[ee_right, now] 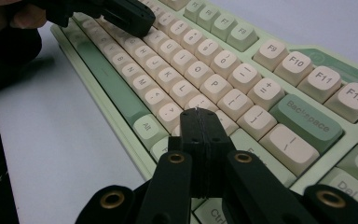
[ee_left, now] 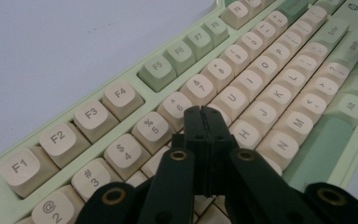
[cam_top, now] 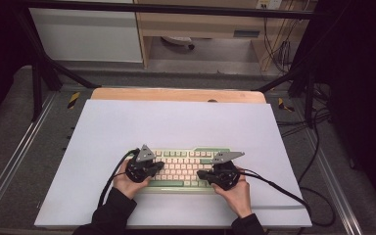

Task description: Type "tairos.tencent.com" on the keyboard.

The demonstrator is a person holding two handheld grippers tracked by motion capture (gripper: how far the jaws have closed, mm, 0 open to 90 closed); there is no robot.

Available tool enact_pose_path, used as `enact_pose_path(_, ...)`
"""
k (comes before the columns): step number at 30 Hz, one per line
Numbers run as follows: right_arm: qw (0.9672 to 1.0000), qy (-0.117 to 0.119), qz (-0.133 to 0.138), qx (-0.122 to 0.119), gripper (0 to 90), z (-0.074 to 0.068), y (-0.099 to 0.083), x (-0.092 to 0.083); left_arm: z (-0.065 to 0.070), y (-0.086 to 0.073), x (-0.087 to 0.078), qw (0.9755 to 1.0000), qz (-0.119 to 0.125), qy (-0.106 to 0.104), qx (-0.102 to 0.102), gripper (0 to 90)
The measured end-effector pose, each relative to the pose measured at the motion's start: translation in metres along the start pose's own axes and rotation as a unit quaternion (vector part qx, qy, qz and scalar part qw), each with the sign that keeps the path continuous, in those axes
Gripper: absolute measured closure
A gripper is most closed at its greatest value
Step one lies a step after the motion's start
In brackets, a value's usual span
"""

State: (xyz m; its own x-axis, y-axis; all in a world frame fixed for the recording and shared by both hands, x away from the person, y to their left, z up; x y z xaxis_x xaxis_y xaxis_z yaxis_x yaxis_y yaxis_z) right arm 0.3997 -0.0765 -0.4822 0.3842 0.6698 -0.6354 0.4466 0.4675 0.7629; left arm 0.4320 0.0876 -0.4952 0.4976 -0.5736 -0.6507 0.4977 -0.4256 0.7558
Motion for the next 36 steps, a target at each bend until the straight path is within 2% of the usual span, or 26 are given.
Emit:
enact_pose_path(5, 1.0, 0.0, 0.002, -0.001, 90.0, 0.0, 0.0, 0.0, 0.002, 0.004, -0.006, 0.9999, 0.009, -0.005, 0.0, 89.8)
enact_pose_path(19, 1.0, 0.001, 0.002, 0.0, 90.0, 0.0, 0.001, -0.002, 0.0, 0.002, -0.02, 0.9999, 0.011, -0.007, 0.006, 89.8)
enact_pose_path(36, 1.0, 0.002, 0.003, 0.0, 90.0, -0.001, 0.0, -0.001, -0.02, -0.007, -0.039, 0.9997, 0.018, 0.003, -0.017, 89.8)
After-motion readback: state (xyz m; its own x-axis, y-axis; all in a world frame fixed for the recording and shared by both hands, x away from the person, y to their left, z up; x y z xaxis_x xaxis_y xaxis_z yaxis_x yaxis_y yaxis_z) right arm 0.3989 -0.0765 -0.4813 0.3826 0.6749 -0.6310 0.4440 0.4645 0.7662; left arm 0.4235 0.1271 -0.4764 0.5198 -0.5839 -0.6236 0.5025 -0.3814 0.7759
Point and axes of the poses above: each handheld gripper's, and its own axes: x roughly forward along the jaws, y roughly out of its top, z roughly to its right, the point moved 10 cm from there along x, roughly forward along the jaws, and after that the axes turned 4 degrees about -x, right-handed, at the moved point
